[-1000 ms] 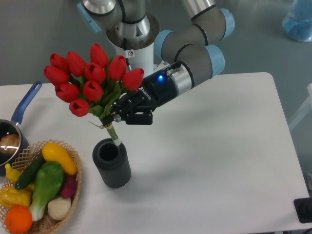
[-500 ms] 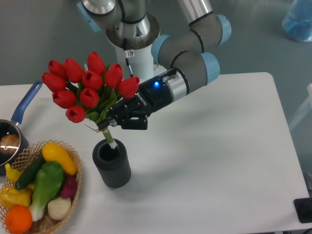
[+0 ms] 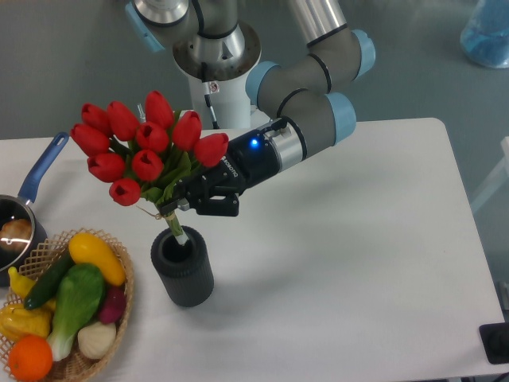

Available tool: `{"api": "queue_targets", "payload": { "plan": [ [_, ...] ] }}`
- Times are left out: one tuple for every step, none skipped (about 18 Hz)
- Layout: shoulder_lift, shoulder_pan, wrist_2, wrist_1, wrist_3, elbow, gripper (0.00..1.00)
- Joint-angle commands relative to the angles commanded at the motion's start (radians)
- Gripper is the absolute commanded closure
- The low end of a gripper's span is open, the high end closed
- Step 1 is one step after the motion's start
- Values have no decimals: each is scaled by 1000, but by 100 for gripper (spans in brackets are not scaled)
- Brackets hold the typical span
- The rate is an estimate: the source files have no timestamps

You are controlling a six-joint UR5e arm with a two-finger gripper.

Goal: Insert the flowers into the vase
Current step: 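Lower the tulip stems into the vase opening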

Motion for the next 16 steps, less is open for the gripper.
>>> {"api": "queue_targets", "payload": {
  "plan": [
    [-6, 0, -3, 0, 9, -3, 81],
    [-9, -2, -14, 2, 17, -3, 81],
    [-15, -2, -23, 0, 25, -3, 81],
    [-17, -2, -23, 0, 32, -3, 81],
    [-20, -2, -23, 0, 34, -3, 81],
    [-23, -3, -23, 0, 35, -3, 81],
    [-23, -3, -25, 0, 38, -5, 81],
    [-23, -3, -25, 0, 40, -6, 81],
    [-25, -6, -25, 0, 40, -6, 81],
    [-25, -8, -25, 0, 40, -8, 81],
    [-28, -8, -25, 0, 42, -11, 81],
    [-31, -8, -23, 0, 51, -14, 81],
    [-31, -8, -25, 0, 60, -18, 81],
    [-32, -8, -25, 0, 61, -23, 81],
    [-34, -6, -25, 0, 60, -26, 81],
    [-35, -6, -26, 0, 60, -29, 81]
  ]
}}
